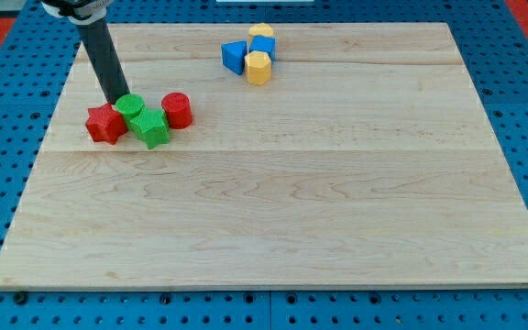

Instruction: Move the red circle towards down

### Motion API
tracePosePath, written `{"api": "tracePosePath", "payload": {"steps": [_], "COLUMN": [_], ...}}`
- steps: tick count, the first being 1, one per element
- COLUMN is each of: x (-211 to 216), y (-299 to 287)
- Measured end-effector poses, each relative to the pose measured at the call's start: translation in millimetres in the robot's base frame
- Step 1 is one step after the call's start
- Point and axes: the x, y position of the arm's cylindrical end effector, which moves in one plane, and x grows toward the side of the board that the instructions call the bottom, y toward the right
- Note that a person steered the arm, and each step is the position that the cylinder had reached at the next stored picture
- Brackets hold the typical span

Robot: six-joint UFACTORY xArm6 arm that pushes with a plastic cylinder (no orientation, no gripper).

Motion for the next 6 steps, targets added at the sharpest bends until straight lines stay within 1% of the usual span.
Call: {"api": "tracePosePath", "payload": {"steps": [2,3,5,6], "x": [0.0,5.1,4.6,4.1], "y": [-1.0,22.1,125.4,138.0]}}
